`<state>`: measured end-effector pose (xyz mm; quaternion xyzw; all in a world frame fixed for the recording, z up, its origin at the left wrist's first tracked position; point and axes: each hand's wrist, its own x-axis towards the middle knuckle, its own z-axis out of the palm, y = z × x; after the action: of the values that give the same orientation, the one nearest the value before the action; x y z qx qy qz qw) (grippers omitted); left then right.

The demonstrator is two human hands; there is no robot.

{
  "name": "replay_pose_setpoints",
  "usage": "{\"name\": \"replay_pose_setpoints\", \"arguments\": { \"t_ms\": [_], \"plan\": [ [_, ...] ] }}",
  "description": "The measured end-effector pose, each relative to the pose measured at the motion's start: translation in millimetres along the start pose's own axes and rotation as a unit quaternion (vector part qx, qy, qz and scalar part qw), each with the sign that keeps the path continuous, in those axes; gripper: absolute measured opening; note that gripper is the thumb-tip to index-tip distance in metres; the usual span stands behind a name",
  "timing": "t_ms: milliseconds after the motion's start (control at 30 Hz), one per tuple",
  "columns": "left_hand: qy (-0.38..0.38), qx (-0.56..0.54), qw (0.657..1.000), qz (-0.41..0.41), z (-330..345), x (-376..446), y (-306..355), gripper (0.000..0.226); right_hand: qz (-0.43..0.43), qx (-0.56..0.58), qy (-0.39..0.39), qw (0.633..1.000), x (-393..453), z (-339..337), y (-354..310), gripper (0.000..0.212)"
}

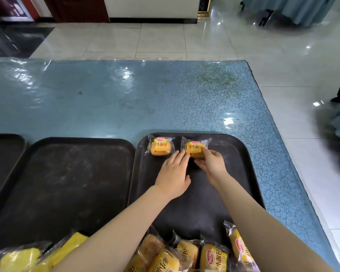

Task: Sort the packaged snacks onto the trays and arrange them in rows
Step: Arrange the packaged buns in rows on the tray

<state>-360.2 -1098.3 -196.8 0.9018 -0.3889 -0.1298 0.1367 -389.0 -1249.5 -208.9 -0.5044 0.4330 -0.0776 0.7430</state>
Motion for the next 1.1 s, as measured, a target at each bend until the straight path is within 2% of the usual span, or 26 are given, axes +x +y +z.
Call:
{"name": "replay_pose_setpoints", "arguments": {
  "t_ms": [67, 133, 233, 367, 500, 667, 833, 1000, 1100],
  "plan": [
    [0.002, 0.045, 0.999, 0.004, 2.7, 7.0, -4.3, 0.073, -0.009, -0.028, 0.007, 1.0, 12.0, 3.0, -1.4, 0.029],
    [-0.002, 0.078, 0.997, 0.006, 5.5, 11.1, -6.9, 0.073, -0.023, -0.108, 0.029, 0.993, 21.1, 4.7, -2.1, 0.042],
    [-0.01, 0.105, 0.994, 0.003, 9.0, 15.0, -8.9, 0.073, -0.084, -0.305, 0.079, 0.945, 24.0, 3.3, -7.9, 0.052],
    [-0.016, 0.113, 0.993, -0.007, 10.7, 19.3, -6.7, 0.075, -0.108, -0.423, 0.055, 0.898, 29.3, -2.8, -9.3, 0.044],
    [-0.025, 0.102, 0.994, -0.01, 7.4, 18.8, -5.2, 0.076, -0.117, -0.436, 0.036, 0.891, 21.3, -11.1, -9.4, 0.039],
    [-0.022, 0.09, 0.996, -0.002, 1.6, 3.0, -3.8, 0.073, -0.142, -0.454, 0.021, 0.879, -11.1, -34.3, -7.4, 0.056],
    [-0.055, 0.019, 0.998, 0.008, -3.4, -25.8, 11.0, 0.057, -0.127, -0.464, 0.009, 0.877, -58.9, -74.2, 3.4, 0.064],
    [-0.079, -0.071, 0.994, 0.015, -1.8, -64.7, 31.9, 0.044, -0.112, -0.553, 0.012, 0.826, -110.5, -124.3, 25.4, 0.057],
    [-0.105, -0.122, 0.987, 0.011, -0.9, -83.7, 42.4, 0.039, -0.105, -0.592, 0.025, 0.798, -139.4, -143.9, 37.6, 0.061]
  ]
}}
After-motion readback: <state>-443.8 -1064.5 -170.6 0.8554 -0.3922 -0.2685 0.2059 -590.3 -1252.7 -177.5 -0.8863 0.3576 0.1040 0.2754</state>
